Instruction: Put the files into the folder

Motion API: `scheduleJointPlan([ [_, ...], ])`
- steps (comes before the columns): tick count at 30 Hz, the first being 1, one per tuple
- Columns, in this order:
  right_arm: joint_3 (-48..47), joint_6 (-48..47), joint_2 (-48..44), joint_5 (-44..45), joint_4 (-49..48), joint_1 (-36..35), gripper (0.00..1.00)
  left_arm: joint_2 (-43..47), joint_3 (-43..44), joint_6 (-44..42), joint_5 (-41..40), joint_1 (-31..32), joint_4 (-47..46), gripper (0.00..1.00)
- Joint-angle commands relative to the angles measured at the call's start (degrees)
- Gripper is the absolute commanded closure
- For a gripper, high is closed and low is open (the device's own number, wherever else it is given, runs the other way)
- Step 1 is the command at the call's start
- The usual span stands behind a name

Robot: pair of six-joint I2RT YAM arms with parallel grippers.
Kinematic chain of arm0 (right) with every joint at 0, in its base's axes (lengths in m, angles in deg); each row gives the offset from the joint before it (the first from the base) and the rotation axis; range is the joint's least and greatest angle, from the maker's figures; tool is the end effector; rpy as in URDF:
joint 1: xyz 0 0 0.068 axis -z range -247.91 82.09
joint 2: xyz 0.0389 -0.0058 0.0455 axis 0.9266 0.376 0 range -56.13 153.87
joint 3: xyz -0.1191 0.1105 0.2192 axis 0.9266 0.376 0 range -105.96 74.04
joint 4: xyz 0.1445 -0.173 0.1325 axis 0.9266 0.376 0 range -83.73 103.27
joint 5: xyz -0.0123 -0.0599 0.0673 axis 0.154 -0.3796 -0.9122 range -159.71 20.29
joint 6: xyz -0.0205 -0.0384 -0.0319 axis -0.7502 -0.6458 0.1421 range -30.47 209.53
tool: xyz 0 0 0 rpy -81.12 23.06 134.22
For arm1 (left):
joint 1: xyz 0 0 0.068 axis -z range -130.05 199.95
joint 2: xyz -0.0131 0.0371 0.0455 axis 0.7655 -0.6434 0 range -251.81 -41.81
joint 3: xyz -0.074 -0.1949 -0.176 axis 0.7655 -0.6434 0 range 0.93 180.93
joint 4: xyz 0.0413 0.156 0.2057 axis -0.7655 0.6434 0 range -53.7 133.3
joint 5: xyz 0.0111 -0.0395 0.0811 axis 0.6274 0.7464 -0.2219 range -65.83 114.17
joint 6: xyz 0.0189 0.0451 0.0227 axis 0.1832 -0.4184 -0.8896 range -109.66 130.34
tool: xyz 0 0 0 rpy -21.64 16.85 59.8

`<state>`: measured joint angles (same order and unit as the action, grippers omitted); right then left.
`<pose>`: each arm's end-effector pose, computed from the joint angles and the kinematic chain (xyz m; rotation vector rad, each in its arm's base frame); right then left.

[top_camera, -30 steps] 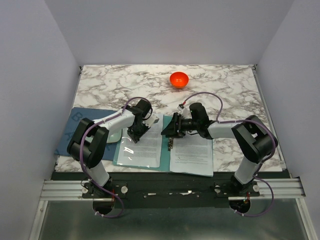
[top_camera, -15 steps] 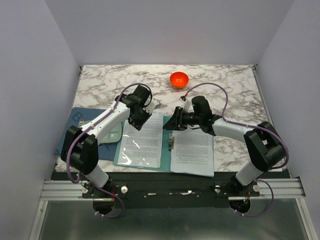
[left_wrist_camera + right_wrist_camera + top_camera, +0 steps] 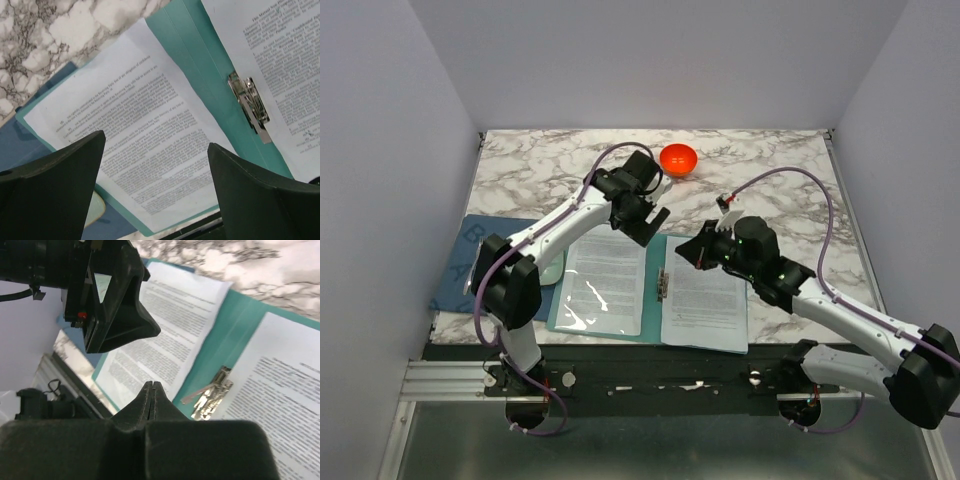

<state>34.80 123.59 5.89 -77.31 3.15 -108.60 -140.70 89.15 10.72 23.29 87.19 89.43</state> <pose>0.1851 0.1654 0.2704 -0.2134 2.0319 0.9806 0.2878 -0.2181 0.2896 0.8482 2.5612 -0.1829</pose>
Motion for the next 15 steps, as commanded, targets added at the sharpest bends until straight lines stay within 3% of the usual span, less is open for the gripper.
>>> scheduleJointPlan([
  [1,1.89,-0.58,-2.95,10.66,4.42,-0.36,0.99,-5.17,6.34,4.53,-2.63,-0.15,0.41,0.01],
  [5,3.12,2.22,-3.14,13.66,5.4,-0.27,1.0,-4.64,8.37,7.34,1.84,-0.14,-3.11,0.01],
  [9,3.3,5.56,-1.55,10.07,5.05,0.17,1.0,-10.79,11.7,9.37,5.8,-1.02,1.01,0.01],
  [12,4.7,5.67,-1.02,9.35,3.64,0.17,0.99,-7.73,5.67,10.07,5.54,0.03,-4.85,0.01],
  [15,5.84,4.79,-0.76,10.93,1.28,0.26,0.99,-7.63,5.64,9.29,3.62,2.57,-6.63,0.01],
])
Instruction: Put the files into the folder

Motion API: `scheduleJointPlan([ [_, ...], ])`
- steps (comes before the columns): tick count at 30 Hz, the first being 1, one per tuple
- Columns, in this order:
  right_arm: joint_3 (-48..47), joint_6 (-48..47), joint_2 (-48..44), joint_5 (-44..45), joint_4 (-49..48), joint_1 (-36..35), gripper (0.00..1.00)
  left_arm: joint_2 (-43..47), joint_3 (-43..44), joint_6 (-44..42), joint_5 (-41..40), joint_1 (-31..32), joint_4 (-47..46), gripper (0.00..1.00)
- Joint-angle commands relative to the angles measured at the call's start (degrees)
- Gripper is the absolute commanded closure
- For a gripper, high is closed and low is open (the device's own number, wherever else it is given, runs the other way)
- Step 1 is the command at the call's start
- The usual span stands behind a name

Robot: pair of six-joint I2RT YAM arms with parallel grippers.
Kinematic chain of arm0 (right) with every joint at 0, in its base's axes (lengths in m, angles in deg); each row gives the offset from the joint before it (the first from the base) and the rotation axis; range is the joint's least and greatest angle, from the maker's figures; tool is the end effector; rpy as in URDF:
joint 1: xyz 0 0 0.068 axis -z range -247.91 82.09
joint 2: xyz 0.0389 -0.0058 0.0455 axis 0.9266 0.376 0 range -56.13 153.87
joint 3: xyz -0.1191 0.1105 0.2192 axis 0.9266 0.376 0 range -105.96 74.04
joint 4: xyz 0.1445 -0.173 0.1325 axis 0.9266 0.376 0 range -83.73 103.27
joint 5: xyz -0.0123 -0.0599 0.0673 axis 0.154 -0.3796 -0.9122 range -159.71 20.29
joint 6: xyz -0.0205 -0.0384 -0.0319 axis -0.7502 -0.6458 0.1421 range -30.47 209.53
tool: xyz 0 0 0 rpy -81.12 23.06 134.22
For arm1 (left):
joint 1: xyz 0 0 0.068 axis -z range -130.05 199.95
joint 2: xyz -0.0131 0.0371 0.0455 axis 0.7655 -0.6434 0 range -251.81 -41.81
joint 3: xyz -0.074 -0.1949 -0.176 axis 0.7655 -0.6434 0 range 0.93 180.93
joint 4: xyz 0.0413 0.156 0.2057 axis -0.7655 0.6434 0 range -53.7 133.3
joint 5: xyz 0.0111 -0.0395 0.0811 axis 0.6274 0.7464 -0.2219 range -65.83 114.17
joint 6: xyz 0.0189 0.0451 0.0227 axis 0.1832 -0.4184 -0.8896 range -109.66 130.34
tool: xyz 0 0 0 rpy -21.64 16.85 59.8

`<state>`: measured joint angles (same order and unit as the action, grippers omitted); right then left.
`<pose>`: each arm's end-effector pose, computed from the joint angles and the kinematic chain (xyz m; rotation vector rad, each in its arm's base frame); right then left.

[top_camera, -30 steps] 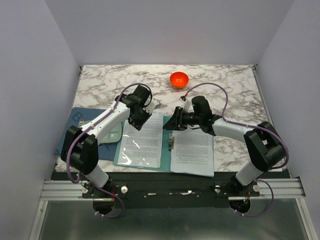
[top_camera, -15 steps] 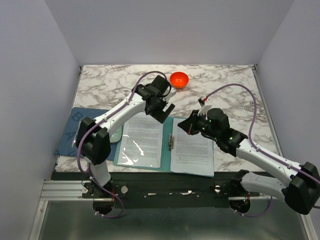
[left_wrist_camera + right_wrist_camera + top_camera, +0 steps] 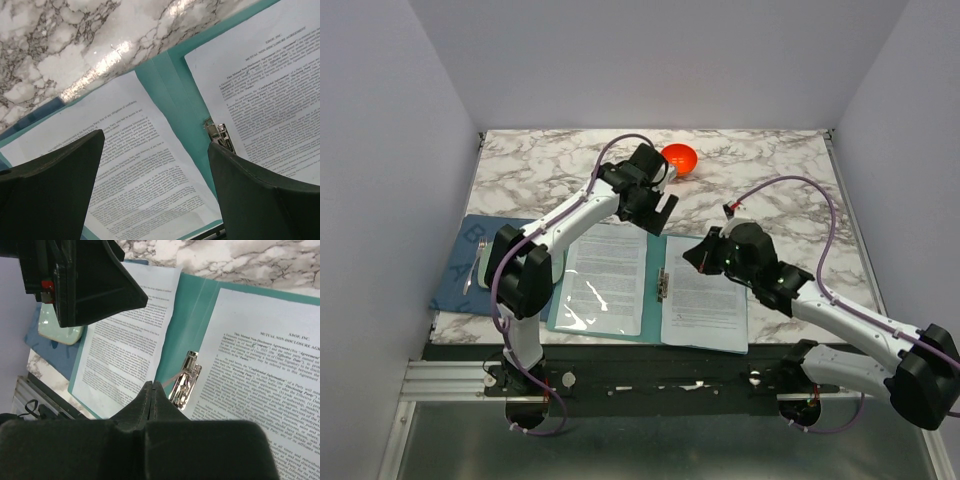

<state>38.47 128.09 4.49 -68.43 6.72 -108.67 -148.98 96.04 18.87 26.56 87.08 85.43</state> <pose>0.1799 0.1540 0.2471 -0.0259 2.1227 0.8366 0.3203 -0.2444 0.2773 0.6747 2.5898 -0.3182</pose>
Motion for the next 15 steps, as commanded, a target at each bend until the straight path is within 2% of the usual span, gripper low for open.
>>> scheduleJointPlan([
  [1,3.22,-0.68,0.73,1.71,-3.42,0.24,0.99,-0.65,-0.81,1.22,-0.36,3.21,-1.93,0.01],
  [8,3.75,-3.84,2.04,0.74,-6.68,-1.34,0.99,-6.46,0.6,5.09,-1.78,5.94,-2.19,0.01],
  [15,3.85,-5.17,6.61,4.61,-10.2,-4.95,0.99,-10.77,1.75,7.9,-3.27,6.38,-2.8,0.01],
])
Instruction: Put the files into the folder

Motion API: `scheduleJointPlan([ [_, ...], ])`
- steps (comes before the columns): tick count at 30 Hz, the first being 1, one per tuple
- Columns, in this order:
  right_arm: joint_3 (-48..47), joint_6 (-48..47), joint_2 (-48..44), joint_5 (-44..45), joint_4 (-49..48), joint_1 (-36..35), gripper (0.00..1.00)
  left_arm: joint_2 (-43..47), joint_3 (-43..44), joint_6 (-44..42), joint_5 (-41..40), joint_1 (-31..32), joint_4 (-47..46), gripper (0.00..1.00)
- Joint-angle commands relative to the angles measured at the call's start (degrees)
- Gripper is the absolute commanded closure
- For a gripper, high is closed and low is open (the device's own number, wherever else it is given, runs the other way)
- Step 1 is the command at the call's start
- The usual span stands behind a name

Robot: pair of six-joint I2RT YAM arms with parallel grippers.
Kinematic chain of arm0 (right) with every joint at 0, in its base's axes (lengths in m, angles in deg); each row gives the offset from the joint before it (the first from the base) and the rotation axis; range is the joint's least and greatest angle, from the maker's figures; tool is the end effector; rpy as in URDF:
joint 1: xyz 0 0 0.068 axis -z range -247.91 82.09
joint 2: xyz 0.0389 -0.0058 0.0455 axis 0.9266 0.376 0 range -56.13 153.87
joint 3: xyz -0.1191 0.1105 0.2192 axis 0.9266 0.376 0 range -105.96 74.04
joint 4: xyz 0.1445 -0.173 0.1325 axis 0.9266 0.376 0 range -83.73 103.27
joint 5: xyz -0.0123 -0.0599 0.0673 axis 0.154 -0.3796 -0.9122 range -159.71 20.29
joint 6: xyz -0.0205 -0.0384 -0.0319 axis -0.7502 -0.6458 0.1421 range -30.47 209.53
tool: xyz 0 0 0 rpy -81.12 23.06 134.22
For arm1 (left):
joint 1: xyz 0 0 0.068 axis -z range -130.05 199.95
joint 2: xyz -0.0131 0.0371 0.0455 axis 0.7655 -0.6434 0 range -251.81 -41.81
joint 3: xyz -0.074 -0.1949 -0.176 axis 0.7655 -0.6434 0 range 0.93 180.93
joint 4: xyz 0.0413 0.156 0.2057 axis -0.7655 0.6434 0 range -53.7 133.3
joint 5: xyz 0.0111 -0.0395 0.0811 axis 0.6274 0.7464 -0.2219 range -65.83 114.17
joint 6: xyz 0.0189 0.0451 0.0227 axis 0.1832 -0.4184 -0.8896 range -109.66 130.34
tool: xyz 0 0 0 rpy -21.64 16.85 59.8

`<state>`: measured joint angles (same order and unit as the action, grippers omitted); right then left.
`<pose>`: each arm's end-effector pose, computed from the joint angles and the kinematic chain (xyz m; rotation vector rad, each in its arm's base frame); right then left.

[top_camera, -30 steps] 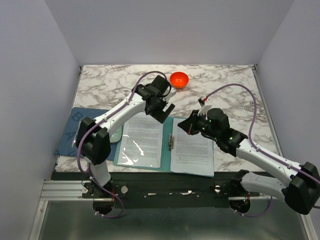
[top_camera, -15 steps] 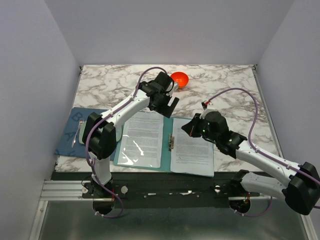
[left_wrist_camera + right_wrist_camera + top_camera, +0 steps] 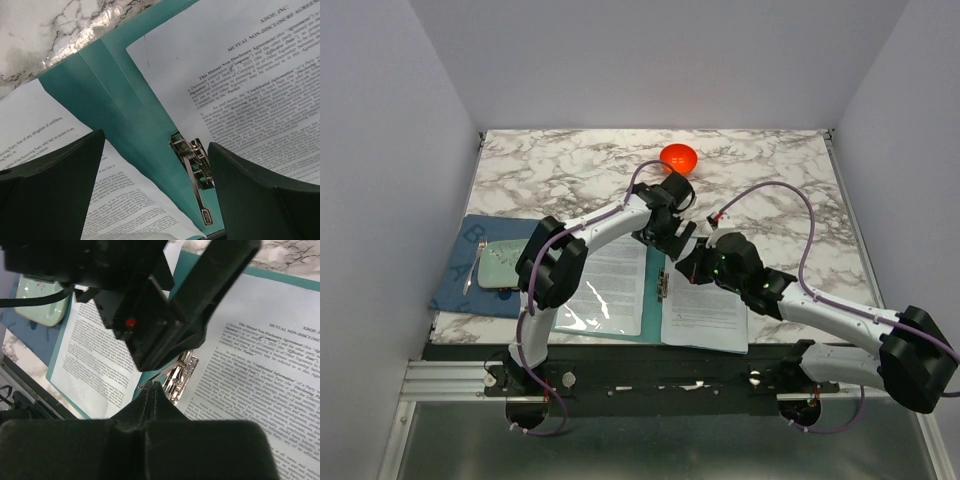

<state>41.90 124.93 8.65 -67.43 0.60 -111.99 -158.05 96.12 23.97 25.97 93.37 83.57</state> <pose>0.1762 0.1686 0.2211 -0.1362 2.1394 0.8075 0.3097 -0.2946 0.2165 0.7300 2.7125 -0.2957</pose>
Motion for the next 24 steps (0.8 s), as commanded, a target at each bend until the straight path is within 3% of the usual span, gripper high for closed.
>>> scheduleJointPlan([
  [1,0.41,-2.0,2.99,3.78,-4.52,-1.98,0.99,-1.96,1.74,3.07,-2.6,0.09,-1.3,0.01],
  [11,-1.61,-3.32,8.88,9.31,-7.68,-6.9,0.99,-4.16,2.18,5.44,-2.33,0.35,-2.7,0.01],
  [24,-3.37,-1.56,18.54,14.33,-13.66,-9.36,0.99,-6.27,0.96,6.24,-9.01,2.2,-2.71,0.01],
])
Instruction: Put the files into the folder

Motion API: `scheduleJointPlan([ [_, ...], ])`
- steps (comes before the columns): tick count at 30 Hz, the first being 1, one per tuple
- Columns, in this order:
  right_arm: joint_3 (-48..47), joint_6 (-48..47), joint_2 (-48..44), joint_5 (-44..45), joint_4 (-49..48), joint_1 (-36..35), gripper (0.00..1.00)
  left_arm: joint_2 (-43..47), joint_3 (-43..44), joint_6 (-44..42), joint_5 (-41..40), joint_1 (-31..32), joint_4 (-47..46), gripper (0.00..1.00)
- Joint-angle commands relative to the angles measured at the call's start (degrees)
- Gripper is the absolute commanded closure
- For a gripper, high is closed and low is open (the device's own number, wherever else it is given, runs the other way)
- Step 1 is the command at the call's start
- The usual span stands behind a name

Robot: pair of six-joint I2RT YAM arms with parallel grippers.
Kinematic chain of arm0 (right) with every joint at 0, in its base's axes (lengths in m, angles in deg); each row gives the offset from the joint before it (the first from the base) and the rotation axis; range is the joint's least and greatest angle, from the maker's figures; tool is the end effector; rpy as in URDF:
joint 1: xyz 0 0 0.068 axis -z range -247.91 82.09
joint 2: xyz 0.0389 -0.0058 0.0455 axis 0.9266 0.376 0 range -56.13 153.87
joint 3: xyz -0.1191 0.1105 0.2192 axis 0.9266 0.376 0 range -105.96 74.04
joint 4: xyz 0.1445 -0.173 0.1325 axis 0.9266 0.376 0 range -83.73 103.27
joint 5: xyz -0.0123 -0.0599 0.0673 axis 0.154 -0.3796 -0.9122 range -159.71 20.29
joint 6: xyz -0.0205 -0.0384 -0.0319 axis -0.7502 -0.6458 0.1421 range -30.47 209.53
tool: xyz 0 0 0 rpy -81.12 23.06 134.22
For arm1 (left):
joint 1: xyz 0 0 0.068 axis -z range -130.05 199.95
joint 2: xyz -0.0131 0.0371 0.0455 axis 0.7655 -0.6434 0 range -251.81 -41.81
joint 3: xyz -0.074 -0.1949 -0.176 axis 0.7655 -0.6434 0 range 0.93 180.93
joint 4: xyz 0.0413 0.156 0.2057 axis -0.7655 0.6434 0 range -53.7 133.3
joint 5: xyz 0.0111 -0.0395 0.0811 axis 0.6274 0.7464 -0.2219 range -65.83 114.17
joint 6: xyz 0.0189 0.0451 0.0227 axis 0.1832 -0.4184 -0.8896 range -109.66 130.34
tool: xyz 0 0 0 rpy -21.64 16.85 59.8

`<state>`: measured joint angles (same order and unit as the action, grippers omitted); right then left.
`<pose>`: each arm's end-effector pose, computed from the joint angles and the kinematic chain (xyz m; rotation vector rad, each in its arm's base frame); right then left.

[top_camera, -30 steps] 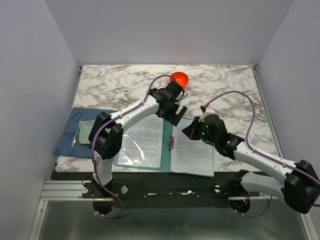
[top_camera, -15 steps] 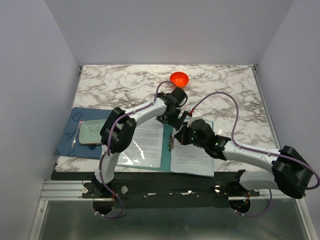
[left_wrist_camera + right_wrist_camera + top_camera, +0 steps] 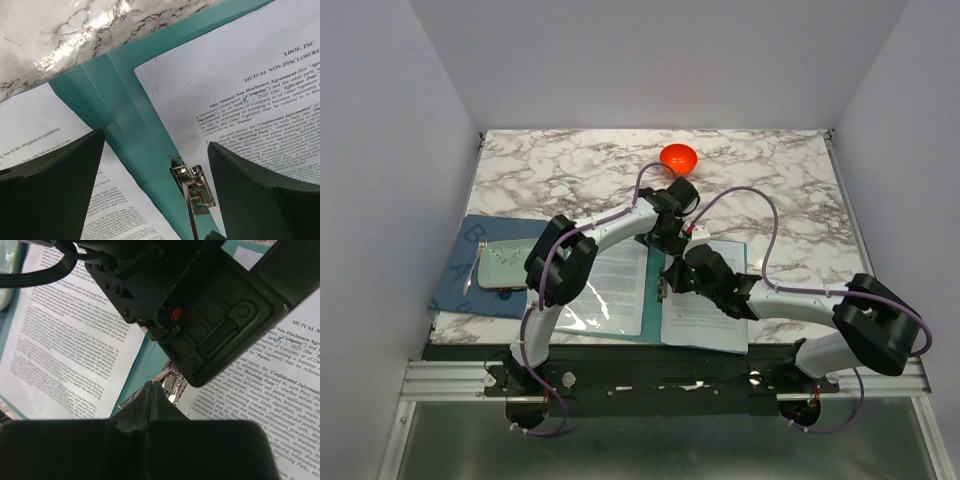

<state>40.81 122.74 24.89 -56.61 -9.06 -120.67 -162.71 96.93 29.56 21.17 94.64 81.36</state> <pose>0.1757 0.2177 0.1749 -0.2352 2.1765 0.6344 0.3145 -0.3086 0.1884 0.6066 2.7443 -0.2005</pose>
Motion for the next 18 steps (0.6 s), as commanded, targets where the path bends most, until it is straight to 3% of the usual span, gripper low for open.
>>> scheduleJointPlan([
  [1,-2.36,0.8,2.66,3.6,-4.26,-0.6,1.0,-1.79,-0.03,0.64,-4.11,1.1,-0.5,0.01],
  [18,-1.66,3.26,7.05,-1.06,-9.45,-0.6,0.99,-4.17,-2.49,-0.5,-6.13,1.28,0.2,0.01],
])
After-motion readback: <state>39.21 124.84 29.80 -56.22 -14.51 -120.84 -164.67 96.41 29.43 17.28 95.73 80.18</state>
